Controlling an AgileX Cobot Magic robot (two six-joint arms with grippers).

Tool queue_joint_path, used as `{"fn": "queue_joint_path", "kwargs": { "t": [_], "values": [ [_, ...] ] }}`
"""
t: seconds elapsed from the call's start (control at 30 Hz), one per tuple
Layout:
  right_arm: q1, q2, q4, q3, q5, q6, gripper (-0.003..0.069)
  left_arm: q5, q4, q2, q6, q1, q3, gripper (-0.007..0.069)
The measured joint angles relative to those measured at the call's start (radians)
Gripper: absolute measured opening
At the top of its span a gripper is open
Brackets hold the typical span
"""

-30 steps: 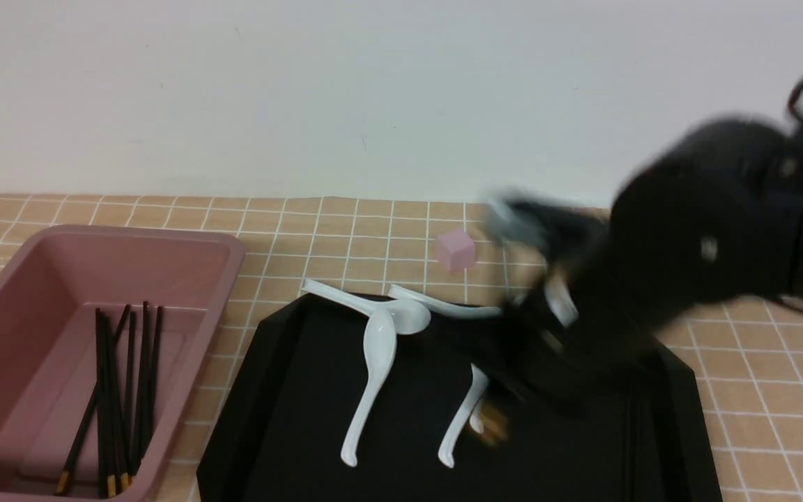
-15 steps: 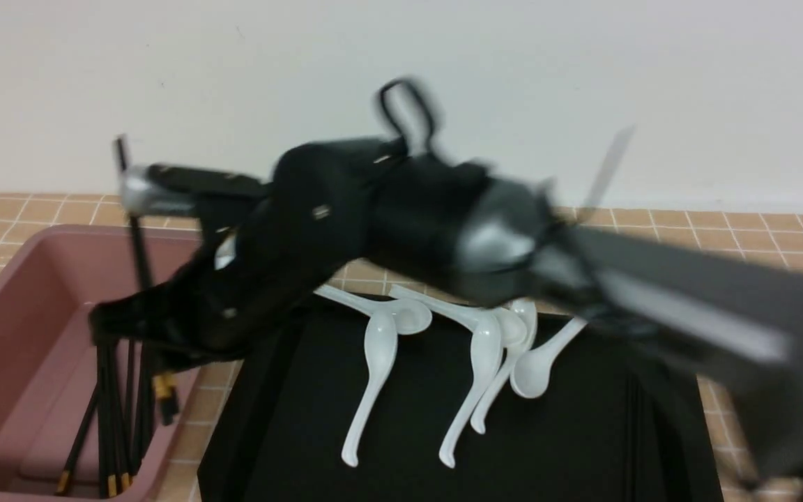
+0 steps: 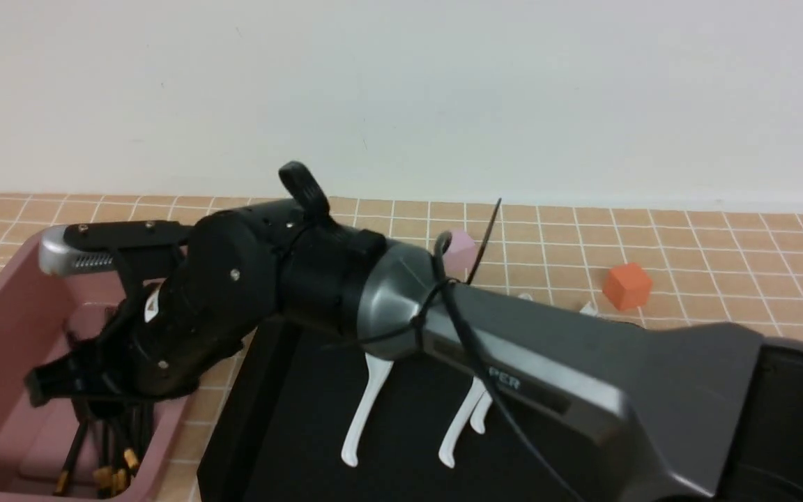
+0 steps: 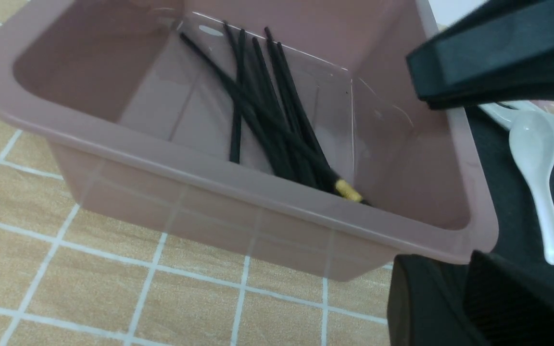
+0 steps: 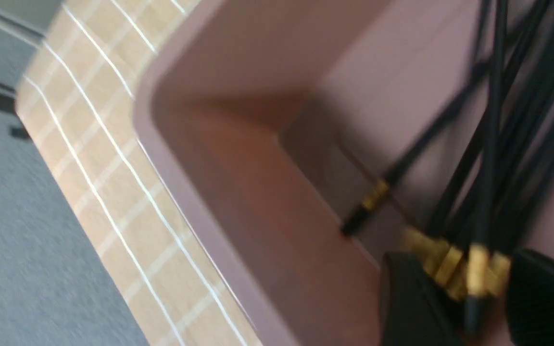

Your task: On brown tablecloth take chopsticks from black tray and put them in box.

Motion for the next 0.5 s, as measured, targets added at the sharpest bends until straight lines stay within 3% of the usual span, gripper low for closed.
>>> {"fn": "queue_joint_path", "kwargs": {
  "t": [0.13,0.37,0.5],
  "values": [
    [-0.005,-0.045,-0.060,0.000,0.102,0.000,0.0303,0.000,0.000,0.000,0.000,0.000,0.000,0.0165],
    [-0.005,-0.265,-0.300,-0.001,0.422,0.000,0.0084,0.000,0.000,0.000,0.000,0.000,0.000,0.0165],
    [-0.005,-0.405,-0.416,0.017,0.472,0.000,-0.0006,0.000,0.000,0.000,0.000,0.000,0.000,0.0165]
  ]
}}
